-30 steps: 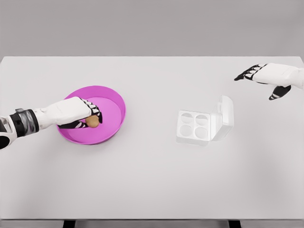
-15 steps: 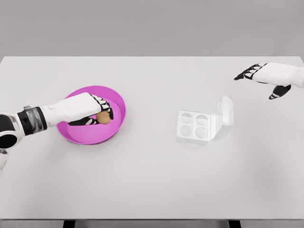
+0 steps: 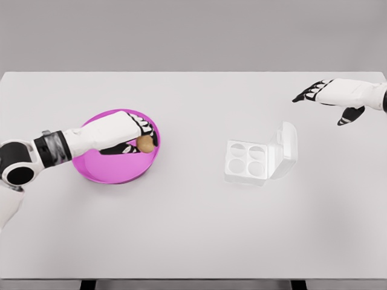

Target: Pack egg into the box and close the box lid

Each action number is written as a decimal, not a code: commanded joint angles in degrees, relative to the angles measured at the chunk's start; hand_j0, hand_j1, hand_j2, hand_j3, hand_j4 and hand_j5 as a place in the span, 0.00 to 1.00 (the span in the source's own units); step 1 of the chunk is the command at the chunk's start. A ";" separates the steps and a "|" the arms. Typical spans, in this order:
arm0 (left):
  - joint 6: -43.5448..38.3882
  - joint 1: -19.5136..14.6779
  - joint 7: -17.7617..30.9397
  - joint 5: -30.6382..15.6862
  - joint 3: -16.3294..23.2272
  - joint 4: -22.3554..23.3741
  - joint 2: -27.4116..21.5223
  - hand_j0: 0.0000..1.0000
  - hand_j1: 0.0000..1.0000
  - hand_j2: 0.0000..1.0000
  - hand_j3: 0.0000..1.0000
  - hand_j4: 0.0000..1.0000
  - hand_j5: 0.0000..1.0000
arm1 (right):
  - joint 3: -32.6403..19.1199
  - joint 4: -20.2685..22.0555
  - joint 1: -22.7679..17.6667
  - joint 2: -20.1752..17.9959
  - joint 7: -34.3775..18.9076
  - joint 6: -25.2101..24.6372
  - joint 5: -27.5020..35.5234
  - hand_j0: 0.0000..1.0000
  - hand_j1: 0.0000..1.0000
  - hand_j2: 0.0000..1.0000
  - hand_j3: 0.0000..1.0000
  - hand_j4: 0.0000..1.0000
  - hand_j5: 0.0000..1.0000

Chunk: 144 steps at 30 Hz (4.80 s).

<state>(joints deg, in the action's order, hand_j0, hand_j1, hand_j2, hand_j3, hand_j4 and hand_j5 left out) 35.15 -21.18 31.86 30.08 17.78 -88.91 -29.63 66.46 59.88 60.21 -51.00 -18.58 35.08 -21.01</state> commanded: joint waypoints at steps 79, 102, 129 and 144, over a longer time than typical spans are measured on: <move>-0.15 -2.99 3.14 14.22 2.52 8.05 29.63 0.44 0.44 0.44 0.44 0.44 0.44 | -0.10 0.42 0.53 0.11 -0.14 -0.08 0.27 1.00 1.00 1.00 1.00 1.00 1.00; -0.15 -5.36 3.14 14.22 4.46 11.03 29.63 0.44 0.44 0.44 0.44 0.44 0.44 | -0.10 0.42 0.44 0.11 -0.14 -0.08 0.27 1.00 1.00 1.00 1.00 1.00 1.00; -0.15 -5.98 3.14 13.78 4.46 11.74 29.63 0.75 0.75 0.75 0.75 0.75 0.75 | -0.10 0.33 0.44 0.11 -0.14 -0.08 0.27 1.00 1.00 1.00 1.00 1.00 1.00; -0.15 -6.42 3.14 5.08 0.86 7.70 28.75 1.00 1.00 1.00 1.00 1.00 1.00 | -0.10 0.59 0.44 0.11 -0.14 -0.08 0.27 1.00 1.00 1.00 1.00 1.00 1.00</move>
<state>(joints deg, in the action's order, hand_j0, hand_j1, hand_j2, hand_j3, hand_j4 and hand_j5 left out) 35.17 -27.60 35.03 38.37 19.78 -79.90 -0.38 66.45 60.37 60.64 -50.86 -18.74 35.09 -21.02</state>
